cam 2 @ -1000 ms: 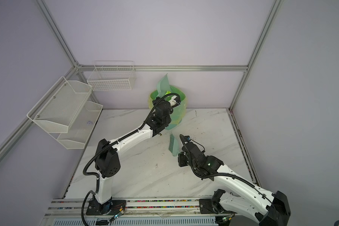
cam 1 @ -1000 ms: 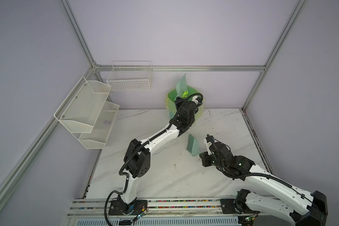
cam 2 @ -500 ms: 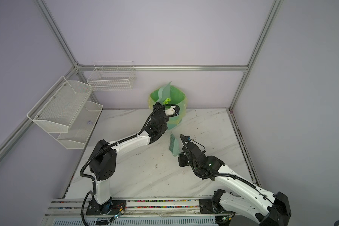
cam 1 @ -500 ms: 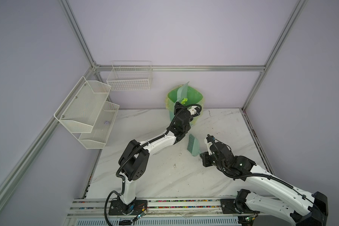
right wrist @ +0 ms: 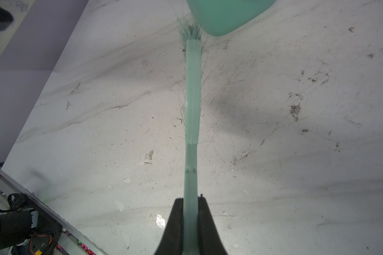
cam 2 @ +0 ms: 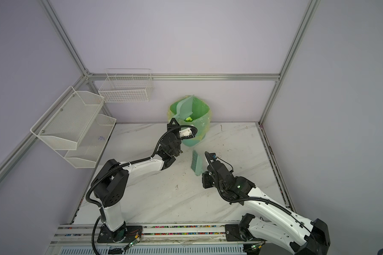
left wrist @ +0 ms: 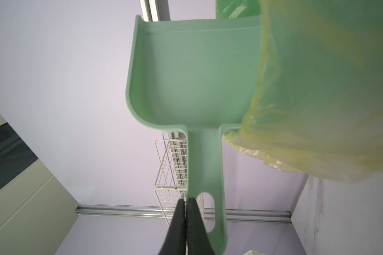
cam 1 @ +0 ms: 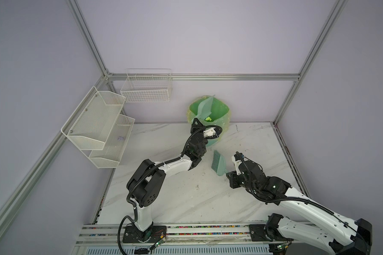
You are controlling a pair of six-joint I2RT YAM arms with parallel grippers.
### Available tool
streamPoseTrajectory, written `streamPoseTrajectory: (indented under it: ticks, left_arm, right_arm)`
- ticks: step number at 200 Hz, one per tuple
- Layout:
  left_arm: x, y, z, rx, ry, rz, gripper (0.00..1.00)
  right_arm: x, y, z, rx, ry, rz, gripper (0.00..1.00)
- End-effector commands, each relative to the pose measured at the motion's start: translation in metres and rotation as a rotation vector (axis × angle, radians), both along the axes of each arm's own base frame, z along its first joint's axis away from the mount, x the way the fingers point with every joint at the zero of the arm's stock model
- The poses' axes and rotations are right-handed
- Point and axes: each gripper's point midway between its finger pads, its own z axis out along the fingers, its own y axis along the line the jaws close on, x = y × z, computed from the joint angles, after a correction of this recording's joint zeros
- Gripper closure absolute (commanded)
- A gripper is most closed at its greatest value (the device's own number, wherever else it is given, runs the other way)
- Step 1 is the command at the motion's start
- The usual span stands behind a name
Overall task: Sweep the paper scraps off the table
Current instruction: 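Lower the empty dustpan back onto the table with the left gripper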
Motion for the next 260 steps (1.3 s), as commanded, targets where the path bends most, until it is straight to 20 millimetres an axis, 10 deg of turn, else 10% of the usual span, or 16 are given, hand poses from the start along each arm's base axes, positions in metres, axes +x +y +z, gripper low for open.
streamPoseTrajectory:
  ticks: [1,71,138,174,260]
  left_arm:
    - [-0.010,0.028,0.068,-0.235,-0.143,0.065,1.00]
    - [-0.034,0.048,0.145,-0.519,-0.212,0.136,1.00]
    - [-0.098,0.079,0.180,-0.826,-0.175,0.124,1.00]
    - [-0.138,0.102,0.152,-1.021,-0.028,0.111,1.00]
    - [-0.203,0.112,-0.011,-1.276,0.402,0.267,1.00]
  right_arm:
    - [0.003,0.000,0.017,0.033,-0.042,-0.007,1.00]
    - [0.007,0.001,0.016,0.033,-0.045,-0.019,1.00]
    - [0.011,0.005,0.013,0.041,-0.037,-0.030,1.00]
    - [0.016,0.009,0.017,0.062,-0.033,-0.046,1.00]
    - [0.033,0.008,0.021,0.079,-0.021,-0.076,1.00]
